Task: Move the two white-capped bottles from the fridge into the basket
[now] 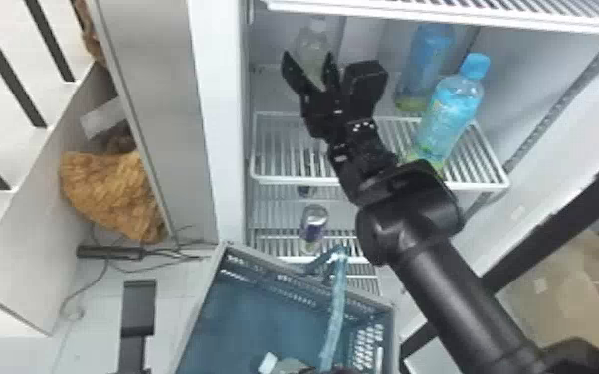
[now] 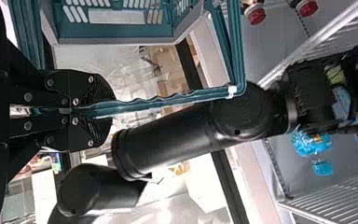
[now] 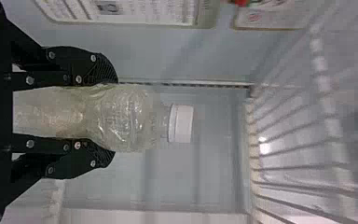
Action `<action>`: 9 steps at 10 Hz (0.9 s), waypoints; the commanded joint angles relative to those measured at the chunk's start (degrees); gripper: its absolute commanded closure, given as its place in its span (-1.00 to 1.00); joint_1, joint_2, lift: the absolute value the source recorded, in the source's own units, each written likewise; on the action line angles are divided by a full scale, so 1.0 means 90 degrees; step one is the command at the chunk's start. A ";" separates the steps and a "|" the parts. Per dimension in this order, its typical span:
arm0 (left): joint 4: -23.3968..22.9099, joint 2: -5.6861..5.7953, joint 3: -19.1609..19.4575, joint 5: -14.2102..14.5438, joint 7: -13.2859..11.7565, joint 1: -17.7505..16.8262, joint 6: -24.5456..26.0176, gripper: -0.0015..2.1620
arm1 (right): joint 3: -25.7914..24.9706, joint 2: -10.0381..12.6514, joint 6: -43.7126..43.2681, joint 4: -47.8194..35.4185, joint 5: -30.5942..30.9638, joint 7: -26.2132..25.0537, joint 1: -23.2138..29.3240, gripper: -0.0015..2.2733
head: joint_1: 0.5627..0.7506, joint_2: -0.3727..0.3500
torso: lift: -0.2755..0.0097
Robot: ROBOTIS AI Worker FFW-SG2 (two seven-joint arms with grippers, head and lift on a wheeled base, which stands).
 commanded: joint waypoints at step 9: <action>-0.0075 -0.0065 0.0140 -0.0028 -0.0048 0.0153 0.0011 0.11 | -0.1106 -0.0485 0.1553 -0.3827 -0.0143 0.0550 0.2365 -0.22 | 0.41 -0.55 | 0.93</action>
